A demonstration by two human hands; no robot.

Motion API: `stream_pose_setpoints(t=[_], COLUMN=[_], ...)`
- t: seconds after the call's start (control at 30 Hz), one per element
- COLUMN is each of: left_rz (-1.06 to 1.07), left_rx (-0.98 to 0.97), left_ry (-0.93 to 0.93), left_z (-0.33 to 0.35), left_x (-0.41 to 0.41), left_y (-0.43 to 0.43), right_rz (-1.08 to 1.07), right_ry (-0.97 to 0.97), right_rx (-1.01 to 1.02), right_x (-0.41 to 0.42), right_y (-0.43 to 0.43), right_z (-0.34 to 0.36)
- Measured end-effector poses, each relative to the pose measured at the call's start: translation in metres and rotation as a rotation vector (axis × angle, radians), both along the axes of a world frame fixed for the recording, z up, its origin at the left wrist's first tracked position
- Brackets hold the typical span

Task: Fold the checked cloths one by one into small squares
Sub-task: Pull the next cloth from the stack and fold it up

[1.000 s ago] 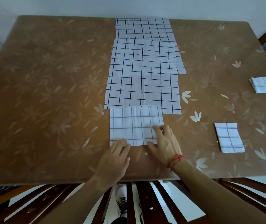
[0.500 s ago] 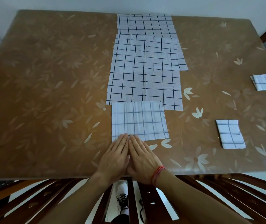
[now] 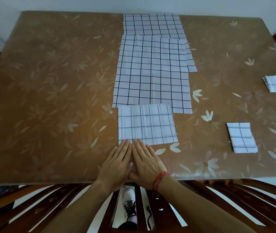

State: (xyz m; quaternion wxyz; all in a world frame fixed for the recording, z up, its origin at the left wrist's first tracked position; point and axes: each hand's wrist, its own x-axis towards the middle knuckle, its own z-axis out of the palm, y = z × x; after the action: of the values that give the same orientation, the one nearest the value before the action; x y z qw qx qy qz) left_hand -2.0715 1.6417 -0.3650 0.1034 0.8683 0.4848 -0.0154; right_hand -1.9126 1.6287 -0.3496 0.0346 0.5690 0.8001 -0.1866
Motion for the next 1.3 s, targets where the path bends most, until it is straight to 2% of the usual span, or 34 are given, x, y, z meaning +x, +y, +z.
stream_pose_setpoints(t=[0.3,0.6,1.03,1.17,1.3], left_rz=[0.031,0.065,0.076,0.076,0.089], left_rx=[-0.040,-0.086,-0.115,-0.123,-0.141], left_ry=[0.012,0.033,-0.015,-0.007,-0.021], left_z=[-0.001,-0.003,-0.001,-0.005,-0.004], left_x=[-0.002,0.001,0.001,0.001,0.002], left_y=[0.000,0.001,0.001,0.000,0.001], right_rz=[-0.061,-0.168,-0.299,-0.415,-0.610], right_ry=[-0.159,-0.222,-0.159,-0.063,0.041], right_rx=[0.010,-0.074,-0.075,0.064,0.052], right_x=[0.045,0.094,0.085,0.084,0.087], right_y=[-0.007,-0.017,-0.018,0.005,0.049], right_z=[-0.006,0.007,0.003,0.013,0.020])
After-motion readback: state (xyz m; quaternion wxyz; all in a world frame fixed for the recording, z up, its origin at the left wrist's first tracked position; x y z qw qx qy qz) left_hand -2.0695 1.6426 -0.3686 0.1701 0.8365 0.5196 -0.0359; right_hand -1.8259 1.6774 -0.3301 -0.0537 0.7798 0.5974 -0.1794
